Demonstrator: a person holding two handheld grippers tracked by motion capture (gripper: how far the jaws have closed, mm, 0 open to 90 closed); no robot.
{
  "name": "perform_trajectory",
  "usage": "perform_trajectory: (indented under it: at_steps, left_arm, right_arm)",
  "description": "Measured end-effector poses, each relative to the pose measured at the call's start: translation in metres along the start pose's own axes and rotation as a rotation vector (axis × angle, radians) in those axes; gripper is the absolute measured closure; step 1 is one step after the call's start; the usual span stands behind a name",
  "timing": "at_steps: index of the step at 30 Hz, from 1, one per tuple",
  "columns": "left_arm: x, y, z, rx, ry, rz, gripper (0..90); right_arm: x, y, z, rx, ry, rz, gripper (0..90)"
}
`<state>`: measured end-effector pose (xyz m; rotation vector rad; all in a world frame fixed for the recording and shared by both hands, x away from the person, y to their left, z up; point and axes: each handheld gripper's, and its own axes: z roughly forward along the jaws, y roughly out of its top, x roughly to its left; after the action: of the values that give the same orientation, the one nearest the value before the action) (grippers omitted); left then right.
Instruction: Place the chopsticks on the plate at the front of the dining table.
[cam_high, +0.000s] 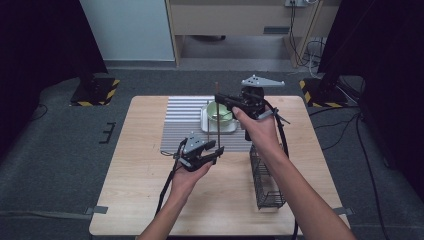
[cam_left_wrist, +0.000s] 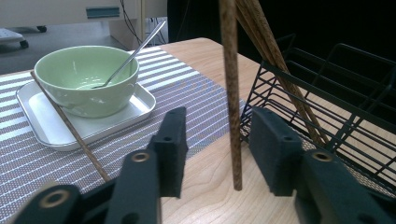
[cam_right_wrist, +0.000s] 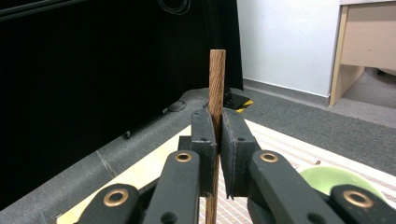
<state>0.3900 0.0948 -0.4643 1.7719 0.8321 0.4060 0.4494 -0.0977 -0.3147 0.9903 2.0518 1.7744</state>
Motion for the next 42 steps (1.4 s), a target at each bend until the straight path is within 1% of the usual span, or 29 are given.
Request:
perform_trajectory:
  at_steps: [1,2,4,5,6,7,9,10,11,16,18,19,21,24,26,27,28,29,32,36,39,42]
  left_arm:
    - [0.0,0.0,0.0,0.0,0.0,0.0,61.3]
    - [-0.001,0.0,0.0,0.004,0.003,0.01,61.3]
    - [-0.002,0.0,0.0,0.006,0.004,0.015,70.9]
    - [-0.002,0.0,0.0,0.01,0.005,0.019,70.9]
    - [-0.001,0.0,0.0,0.016,0.006,0.026,77.5]
    - [-0.001,0.0,0.0,0.019,0.006,0.027,77.5]
    - [0.0,0.0,-0.001,0.023,0.006,0.016,83.2]
    - [0.0,0.0,-0.001,0.023,0.006,0.016,83.5]
    - [0.0,-0.001,-0.002,0.027,0.018,0.011,83.8]
    - [0.006,-0.002,-0.007,0.024,0.046,-0.009,85.5]
    - [0.008,-0.002,-0.01,0.027,0.059,-0.004,85.8]
    - [0.008,-0.002,-0.01,0.027,0.059,-0.004,85.8]
    - [0.009,-0.002,-0.011,0.035,0.074,0.008,85.9]
    - [0.009,-0.002,-0.013,0.039,0.088,0.017,85.9]
    - [0.008,-0.002,-0.013,0.043,0.096,0.023,85.9]
    - [0.008,-0.003,-0.013,0.045,0.098,0.025,85.9]
    - [0.008,-0.003,-0.012,0.051,0.096,0.023,85.9]
    - [0.008,-0.003,-0.012,0.051,0.096,0.024,85.9]
    - [0.007,-0.004,-0.013,0.053,0.101,0.029,85.8]
    - [0.008,-0.005,-0.013,0.049,0.106,0.03,85.8]
    - [0.008,-0.004,-0.014,0.049,0.111,0.031,85.8]
    - [0.008,-0.004,-0.015,0.046,0.119,0.033,85.8]
  right_arm:
    - [0.0,0.0,0.0,0.0,0.0,0.0,84.7]
    - [0.0,0.0,0.0,0.0,0.001,0.002,84.7]
    - [0.0,-0.001,0.0,0.001,0.003,0.005,84.7]
    - [0.0,-0.001,0.0,0.001,0.003,0.005,84.7]
    - [-0.001,-0.001,0.0,0.003,0.005,0.007,84.7]
    - [-0.001,-0.001,0.0,0.003,0.005,0.007,84.7]
    - [0.0,-0.001,0.001,0.003,0.014,0.005,84.6]
    - [0.0,-0.001,0.001,0.004,0.015,0.008,84.6]
    - [0.0,-0.001,0.002,0.006,0.016,0.008,84.6]
    - [-0.003,0.0,0.001,0.014,0.013,0.009,84.1]
    - [-0.005,0.0,0.0,0.019,0.008,0.009,83.1]
    - [-0.005,0.0,0.0,0.019,0.008,0.009,83.1]
    - [-0.006,0.0,-0.001,0.022,-0.003,0.007,81.7]
    - [-0.009,0.0,0.0,0.026,-0.009,0.01,76.4]
    - [-0.01,0.0,-0.001,0.029,-0.014,0.011,76.2]
    - [-0.01,0.0,-0.001,0.03,-0.014,0.011,77.2]
    - [-0.01,0.0,-0.002,0.028,-0.012,0.008,81.2]
    - [-0.01,0.0,-0.002,0.026,-0.007,0.007,82.4]
    - [-0.01,0.001,-0.001,0.032,0.013,0.014,83.5]
    - [-0.01,0.0,-0.001,0.033,0.037,0.041,84.6]
    - [-0.01,0.001,0.0,0.035,0.038,0.049,84.6]
    - [-0.01,0.001,-0.001,0.032,0.033,0.044,84.0]
